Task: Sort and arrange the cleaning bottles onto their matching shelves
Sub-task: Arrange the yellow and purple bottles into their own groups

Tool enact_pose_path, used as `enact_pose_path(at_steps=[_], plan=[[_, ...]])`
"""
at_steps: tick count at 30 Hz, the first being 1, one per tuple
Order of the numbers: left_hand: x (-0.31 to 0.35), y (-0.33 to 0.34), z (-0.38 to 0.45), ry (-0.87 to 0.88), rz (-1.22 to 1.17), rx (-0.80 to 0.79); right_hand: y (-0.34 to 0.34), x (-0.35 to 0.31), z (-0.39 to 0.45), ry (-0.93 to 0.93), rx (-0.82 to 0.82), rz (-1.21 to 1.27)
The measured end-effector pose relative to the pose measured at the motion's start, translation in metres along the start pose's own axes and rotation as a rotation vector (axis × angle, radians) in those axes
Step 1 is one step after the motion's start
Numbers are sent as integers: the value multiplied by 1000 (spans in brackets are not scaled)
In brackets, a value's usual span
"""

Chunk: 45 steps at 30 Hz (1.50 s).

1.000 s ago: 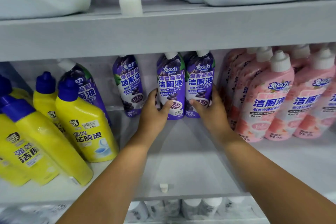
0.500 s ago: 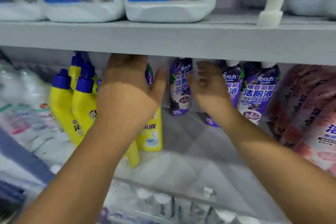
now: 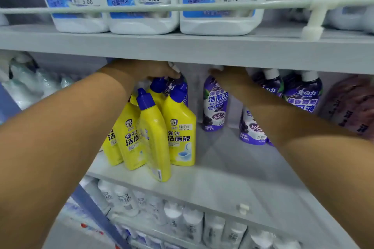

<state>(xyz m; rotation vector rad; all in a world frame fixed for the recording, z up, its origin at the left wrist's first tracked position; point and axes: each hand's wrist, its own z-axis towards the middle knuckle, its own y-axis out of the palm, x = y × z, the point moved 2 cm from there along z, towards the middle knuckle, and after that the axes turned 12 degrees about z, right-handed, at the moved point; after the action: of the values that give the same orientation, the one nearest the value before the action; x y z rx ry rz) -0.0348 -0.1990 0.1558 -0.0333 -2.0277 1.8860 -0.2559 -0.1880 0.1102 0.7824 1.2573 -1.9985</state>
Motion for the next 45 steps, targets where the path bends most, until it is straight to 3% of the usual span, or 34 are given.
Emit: enact_pose_path(at_steps=[5,9,15,19,23,30,35,39,42,45], plan=[[12,9,21,102,-85,27,-2,5,-24,-86,43,-17],[43,22,21,219,-7,83,-13,6,-50,-150,106,-6],[67,32,23,320,-248,-53,-42,13,-85,-190,221,35],[98,36,12,370,-103,-75,-66,19,-100,-181,265,12],[135,46,-8,466,-4,60,-101,33,-121,-186,351,35],[163,64,-42,480,-92,231,-142,69,-146,-189,518,27],[153,116,-51,328,-596,301,-141,77,-164,-150,538,206],[130,191,-65,166,-802,202,-106,121,-203,39,507,447],[124,233,-78,162,-769,167,-85,155,-229,209,509,472],[128,238,-72,150,-686,207,-90,167,-222,229,462,348]])
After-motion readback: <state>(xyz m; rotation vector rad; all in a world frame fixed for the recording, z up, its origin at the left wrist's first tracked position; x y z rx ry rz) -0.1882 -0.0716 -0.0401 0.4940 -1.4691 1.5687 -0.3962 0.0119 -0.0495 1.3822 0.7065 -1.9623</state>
